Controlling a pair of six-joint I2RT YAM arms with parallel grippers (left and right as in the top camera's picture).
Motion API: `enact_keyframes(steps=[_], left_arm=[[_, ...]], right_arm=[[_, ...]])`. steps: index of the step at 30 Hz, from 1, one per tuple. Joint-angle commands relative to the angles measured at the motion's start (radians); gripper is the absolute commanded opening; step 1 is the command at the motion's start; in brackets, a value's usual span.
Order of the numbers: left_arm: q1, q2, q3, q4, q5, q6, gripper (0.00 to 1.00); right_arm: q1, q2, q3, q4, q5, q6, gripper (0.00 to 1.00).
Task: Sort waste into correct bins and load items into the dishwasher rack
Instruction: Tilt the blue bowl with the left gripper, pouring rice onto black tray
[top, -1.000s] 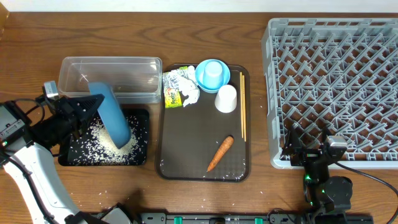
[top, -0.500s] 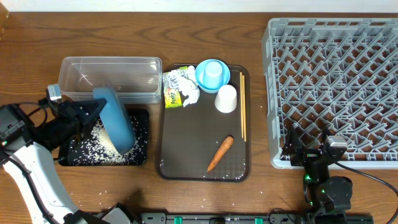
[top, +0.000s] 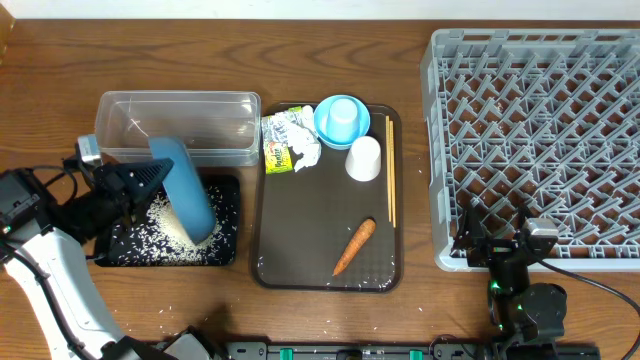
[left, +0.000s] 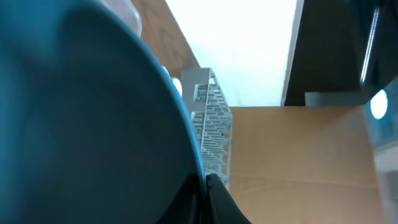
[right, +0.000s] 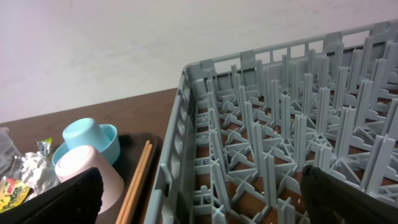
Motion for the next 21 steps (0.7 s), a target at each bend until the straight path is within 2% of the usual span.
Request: enact_keyframes(steps=[1,8,16,21], left_arm=[[-0.005,-0.006,0.012,0.001,0.003,0.004,0.06],[-0.013,-0.024,0.012,-0.051,-0.01,-0.01,0.06],[-0.078,-0.161,0.013,-0.051,-0.02,-0.071,0.06],[-0.177,-0.283,0.013,-0.051,-0.22,-0.143,0.06]], right_arm=[[0.008,-0.004,-0.003,-0.002,0.01,-0.013,0.99],[0.008,-0.004,-0.003,-0.002,0.01,-0.013,0.99],[0.008,-0.004,-0.003,-0.002,0.01,-0.013,0.99],[0.008,-0.004,-0.003,-0.002,0.01,-0.013,0.99]])
